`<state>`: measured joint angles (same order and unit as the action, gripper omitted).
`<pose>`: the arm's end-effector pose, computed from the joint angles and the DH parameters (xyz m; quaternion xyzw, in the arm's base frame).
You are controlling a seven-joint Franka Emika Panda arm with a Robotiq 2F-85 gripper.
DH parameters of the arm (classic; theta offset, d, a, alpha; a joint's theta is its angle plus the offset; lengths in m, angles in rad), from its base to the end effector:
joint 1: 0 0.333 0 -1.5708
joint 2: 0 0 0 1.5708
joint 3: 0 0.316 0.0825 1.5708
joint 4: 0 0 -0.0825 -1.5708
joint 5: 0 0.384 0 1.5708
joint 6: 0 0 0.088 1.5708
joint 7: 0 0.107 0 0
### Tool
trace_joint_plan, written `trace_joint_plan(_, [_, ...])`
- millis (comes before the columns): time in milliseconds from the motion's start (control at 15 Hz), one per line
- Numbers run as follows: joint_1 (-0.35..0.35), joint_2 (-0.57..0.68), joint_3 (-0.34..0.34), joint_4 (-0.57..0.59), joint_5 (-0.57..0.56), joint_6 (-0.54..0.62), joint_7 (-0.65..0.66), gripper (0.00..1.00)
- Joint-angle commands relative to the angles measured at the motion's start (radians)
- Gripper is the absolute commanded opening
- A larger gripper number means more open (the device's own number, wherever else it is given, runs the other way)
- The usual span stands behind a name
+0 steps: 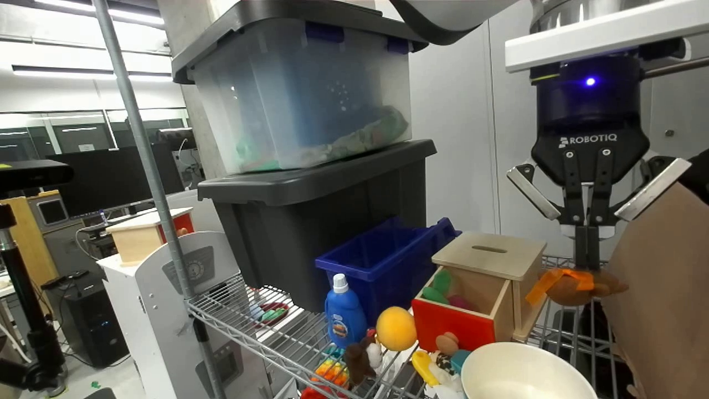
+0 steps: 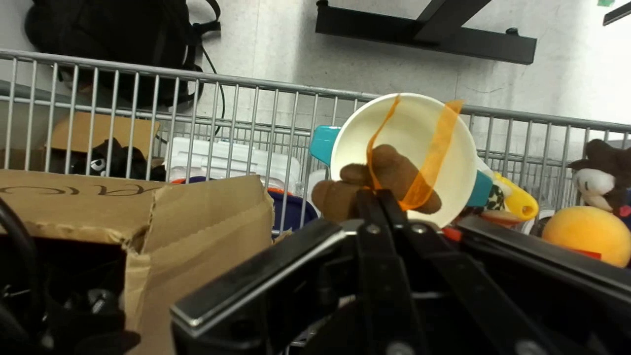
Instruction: Remove the brown plush toy from the white pot and place it on the right side of the rack
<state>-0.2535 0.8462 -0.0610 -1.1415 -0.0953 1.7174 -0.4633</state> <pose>0.6975 -0.2232 0.2755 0.9841 0.0937 -0.1501 0.0138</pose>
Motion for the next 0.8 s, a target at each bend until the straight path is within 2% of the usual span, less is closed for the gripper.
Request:
trace_joint_plan(0, [-0.004, -0.019, -0.008, -0.023, -0.018, -0.018, 0.004, 0.01])
trace_joint_plan(733, [-0.007, -0.125, -0.028, -0.235, -0.016, 0.028, 0.035, 0.01])
